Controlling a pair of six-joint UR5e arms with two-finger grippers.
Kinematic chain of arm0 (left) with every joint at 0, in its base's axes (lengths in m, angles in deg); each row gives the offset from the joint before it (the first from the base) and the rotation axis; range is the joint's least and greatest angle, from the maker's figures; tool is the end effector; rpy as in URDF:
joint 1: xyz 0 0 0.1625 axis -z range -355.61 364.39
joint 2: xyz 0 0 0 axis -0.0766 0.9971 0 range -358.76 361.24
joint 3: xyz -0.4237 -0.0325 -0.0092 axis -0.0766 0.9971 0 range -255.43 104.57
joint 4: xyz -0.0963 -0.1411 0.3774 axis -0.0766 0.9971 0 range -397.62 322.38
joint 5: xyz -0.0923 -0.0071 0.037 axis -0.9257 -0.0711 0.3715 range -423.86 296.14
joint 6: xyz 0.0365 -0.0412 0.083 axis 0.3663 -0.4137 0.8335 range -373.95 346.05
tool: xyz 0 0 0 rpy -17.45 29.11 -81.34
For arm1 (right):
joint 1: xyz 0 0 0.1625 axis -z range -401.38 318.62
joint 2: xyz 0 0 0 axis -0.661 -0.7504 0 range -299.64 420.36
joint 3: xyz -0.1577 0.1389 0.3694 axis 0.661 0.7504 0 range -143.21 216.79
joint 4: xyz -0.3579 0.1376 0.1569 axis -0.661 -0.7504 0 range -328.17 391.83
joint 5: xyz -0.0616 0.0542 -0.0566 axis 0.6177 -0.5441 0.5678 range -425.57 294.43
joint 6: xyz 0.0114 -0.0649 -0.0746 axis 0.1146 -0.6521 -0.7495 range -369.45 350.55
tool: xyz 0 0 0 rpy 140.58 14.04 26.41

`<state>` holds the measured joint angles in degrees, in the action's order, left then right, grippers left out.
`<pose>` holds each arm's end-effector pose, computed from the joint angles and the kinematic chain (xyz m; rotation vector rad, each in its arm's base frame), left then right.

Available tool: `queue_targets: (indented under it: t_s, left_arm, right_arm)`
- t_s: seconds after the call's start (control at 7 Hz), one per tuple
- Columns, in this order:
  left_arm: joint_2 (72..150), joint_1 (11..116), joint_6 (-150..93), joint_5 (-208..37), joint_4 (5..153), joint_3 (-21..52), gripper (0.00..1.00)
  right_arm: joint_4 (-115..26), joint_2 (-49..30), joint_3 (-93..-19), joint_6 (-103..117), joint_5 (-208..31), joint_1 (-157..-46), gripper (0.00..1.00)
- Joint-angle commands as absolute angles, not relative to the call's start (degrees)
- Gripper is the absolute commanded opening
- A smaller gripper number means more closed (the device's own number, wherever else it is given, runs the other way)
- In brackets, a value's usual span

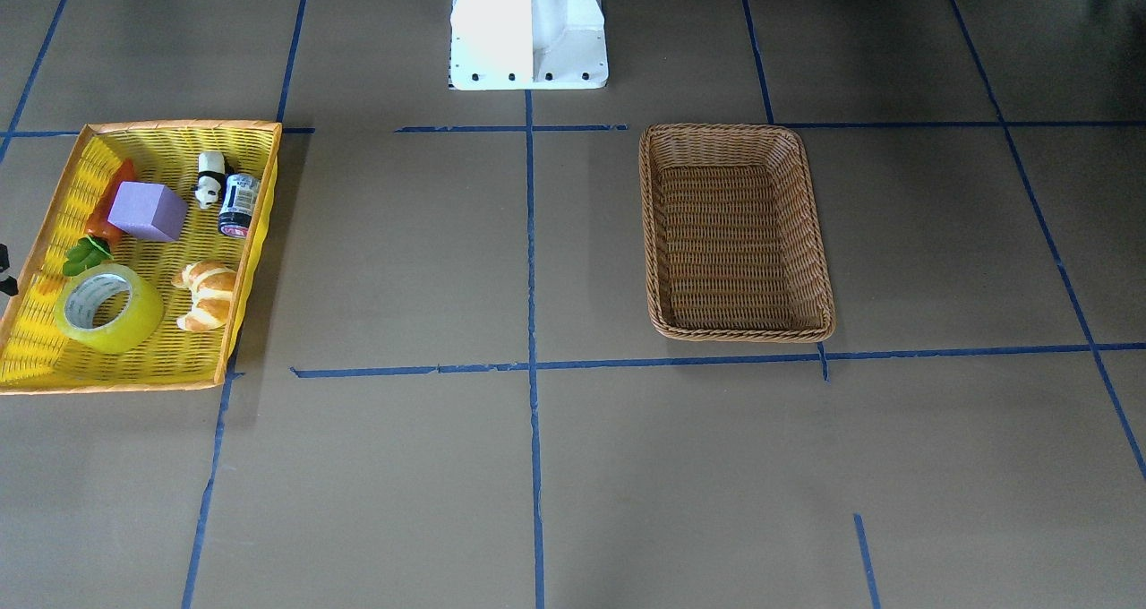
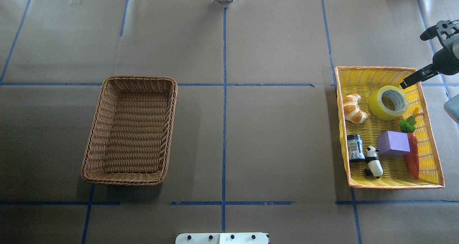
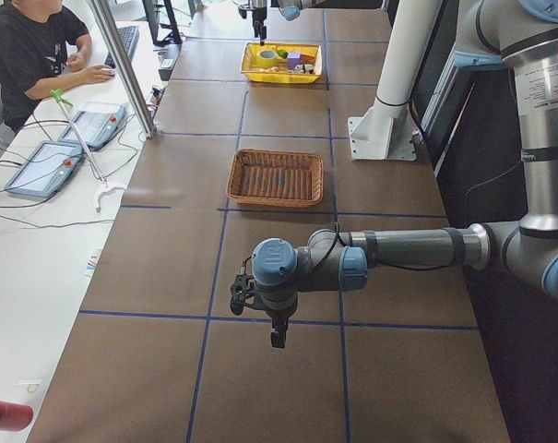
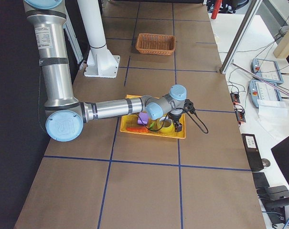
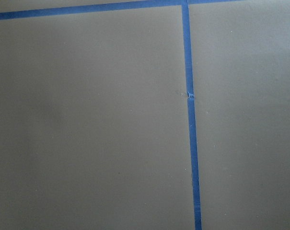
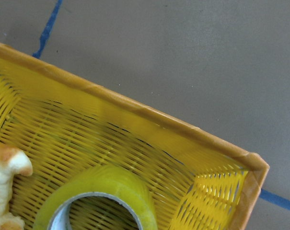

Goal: Move tape to another basket

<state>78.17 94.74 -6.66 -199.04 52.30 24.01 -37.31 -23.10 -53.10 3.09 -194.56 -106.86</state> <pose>-0.0650 -0.3898 0.6779 -0.0088 0.7908 0.0893 -0.1689 -0.5409 0.5639 0.2228 -0.7818 -0.3594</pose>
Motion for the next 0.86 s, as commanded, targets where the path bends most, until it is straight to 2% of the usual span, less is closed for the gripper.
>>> queue_targets:
  t_s: [0.0, 0.57, 0.71]
  left_arm:
    - [78.1, 94.7, -6.7, -199.0, 52.3, 24.0, 1.00]
    - [78.1, 94.7, -6.7, -199.0, 52.2, 23.9, 1.00]
    - [78.1, 94.7, -6.7, -199.0, 52.2, 23.9, 1.00]
  right_arm:
    - [-37.1, -23.1, -52.3, 3.2, -192.8, -104.4, 0.99]
    - [-36.3, -22.8, -49.9, 3.2, -191.3, -101.2, 0.99]
    - [-36.3, -22.7, -49.8, 3.1, -191.3, -100.7, 0.91]
